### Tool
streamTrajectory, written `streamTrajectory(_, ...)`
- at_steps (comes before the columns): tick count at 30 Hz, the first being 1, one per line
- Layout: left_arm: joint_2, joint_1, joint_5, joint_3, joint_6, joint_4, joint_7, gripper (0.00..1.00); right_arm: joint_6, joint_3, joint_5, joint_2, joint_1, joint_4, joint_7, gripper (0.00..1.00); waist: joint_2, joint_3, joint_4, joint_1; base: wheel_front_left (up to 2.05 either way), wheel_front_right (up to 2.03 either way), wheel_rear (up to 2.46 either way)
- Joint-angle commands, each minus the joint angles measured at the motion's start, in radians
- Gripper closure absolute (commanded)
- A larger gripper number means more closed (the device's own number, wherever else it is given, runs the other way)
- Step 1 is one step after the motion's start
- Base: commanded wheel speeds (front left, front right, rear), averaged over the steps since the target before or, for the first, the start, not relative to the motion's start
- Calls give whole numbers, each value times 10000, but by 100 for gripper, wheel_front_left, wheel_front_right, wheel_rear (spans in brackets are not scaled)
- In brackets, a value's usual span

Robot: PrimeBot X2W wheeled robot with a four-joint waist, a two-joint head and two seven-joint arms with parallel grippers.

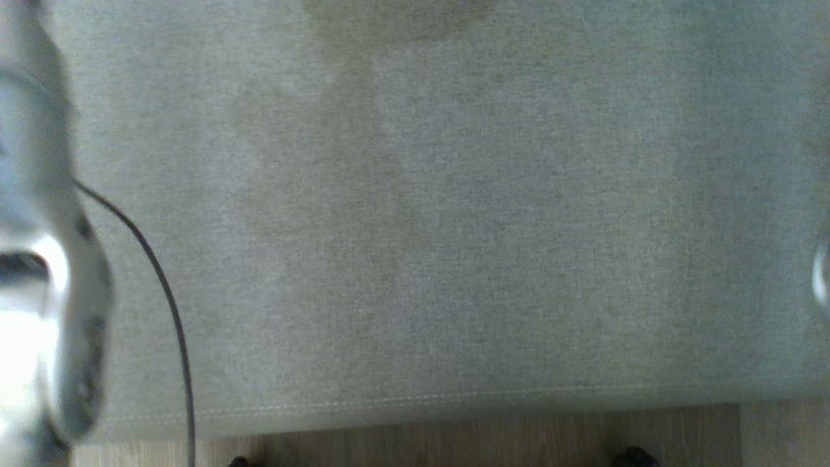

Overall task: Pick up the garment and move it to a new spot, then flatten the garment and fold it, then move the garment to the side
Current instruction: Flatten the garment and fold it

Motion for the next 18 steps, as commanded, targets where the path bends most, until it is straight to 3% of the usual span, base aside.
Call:
streamTrajectory(1,365,337,63,-43,-74,-66,126,100,-4,90,297,36,170,-53,63,100,1,-167,131,-1,0,0,0)
streamTrajectory(11,866,4569,-59,-562,-303,554,1103,100,-4,1340,2308,-487,3154,1173,1596,100,1,-1713,408,-1,0,0,0)
streamTrajectory(18,1504,6999,-26,-931,-335,19,1907,100,-4,2236,2836,-759,4536,1431,2275,100,1,-2812,347,-1,0,0,0)
